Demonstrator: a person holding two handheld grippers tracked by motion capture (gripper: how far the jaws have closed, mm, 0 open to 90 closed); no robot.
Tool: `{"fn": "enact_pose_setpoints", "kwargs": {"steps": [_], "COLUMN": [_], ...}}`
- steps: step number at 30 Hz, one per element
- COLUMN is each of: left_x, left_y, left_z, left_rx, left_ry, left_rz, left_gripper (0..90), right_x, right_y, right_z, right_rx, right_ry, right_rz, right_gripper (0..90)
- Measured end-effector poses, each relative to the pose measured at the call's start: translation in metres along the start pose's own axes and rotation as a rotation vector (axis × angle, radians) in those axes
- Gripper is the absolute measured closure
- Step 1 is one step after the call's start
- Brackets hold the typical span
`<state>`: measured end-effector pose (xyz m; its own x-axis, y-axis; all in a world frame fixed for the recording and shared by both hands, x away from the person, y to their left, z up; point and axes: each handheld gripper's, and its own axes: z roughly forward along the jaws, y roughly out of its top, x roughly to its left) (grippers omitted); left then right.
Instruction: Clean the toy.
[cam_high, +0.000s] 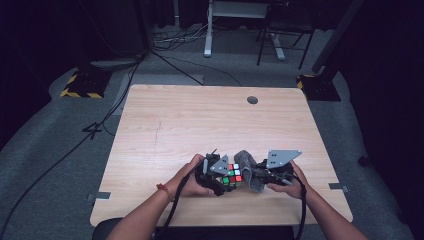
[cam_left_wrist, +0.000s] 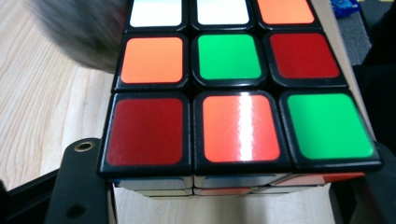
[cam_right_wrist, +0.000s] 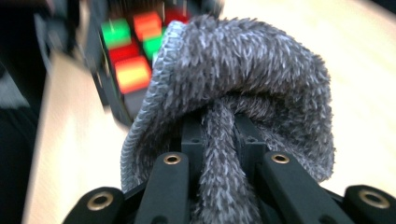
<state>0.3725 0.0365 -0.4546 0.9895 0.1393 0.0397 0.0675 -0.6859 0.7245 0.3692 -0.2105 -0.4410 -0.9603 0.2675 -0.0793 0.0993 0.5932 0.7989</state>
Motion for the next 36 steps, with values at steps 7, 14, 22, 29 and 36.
{"fn": "enact_pose_setpoints", "kwargs": {"steps": [7, 14, 22, 29, 36], "left_x": [0.009, 0.013, 0.019, 0.022, 0.023], "left_y": [-0.007, -0.01, -0.015, -0.022, -0.026], "left_z": [0.003, 0.0, 0.01, 0.023, 0.029], "left_rx": [0.022, 0.009, 0.032, 0.057, 0.082], "left_ry": [0.033, 0.059, 0.075, 0.059, 0.057], "left_rz": [-0.019, -0.045, -0.089, -0.116, -0.121], "left_gripper": [33.7, 33.7, 33.6, 33.5, 33.5], "right_x": [0.001, 0.004, -0.004, -0.017, -0.026], "right_y": [-0.003, -0.001, -0.003, -0.013, -0.021], "right_z": [0.008, 0.003, 0.001, 0.001, 0.003], "right_rx": [0.027, 0.0, 0.012, 0.067, 0.105], "right_ry": [0.041, 0.076, 0.022, -0.041, -0.069], "right_rz": [-0.001, -0.025, 0.009, 0.036, 0.055], "right_gripper": [78.4, 78.3, 77.3, 77.1, 77.1]}}
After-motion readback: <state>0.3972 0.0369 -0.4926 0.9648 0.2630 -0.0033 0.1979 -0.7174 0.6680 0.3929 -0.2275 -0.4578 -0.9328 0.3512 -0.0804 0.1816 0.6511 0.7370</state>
